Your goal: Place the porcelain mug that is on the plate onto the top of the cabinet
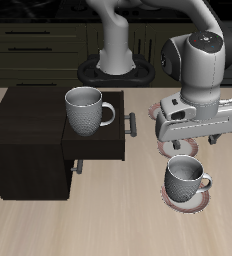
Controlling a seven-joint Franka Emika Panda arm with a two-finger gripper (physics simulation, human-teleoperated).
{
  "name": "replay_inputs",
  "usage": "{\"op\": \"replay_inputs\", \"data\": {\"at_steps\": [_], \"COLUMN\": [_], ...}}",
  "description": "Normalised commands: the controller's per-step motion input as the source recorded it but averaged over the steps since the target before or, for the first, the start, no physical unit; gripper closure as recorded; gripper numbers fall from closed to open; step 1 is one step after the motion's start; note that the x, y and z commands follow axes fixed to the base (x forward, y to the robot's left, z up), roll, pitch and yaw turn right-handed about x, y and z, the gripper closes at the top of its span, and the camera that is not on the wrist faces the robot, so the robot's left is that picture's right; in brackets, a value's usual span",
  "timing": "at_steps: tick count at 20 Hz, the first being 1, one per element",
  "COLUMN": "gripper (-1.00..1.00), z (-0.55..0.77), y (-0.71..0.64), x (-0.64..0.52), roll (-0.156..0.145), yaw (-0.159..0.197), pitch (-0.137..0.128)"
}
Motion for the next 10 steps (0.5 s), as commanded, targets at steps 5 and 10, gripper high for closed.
{"op": "replay_inputs", "data": {"at_steps": [5, 10], "gripper": [-1.00, -1.00], "z": [-0.22, -0.17], "y": [0.16, 0.10], "x": [0.03, 0.03], "roll": [0.009, 0.016], "yaw": [0.042, 0.030], "pitch": [0.024, 0.016]}}
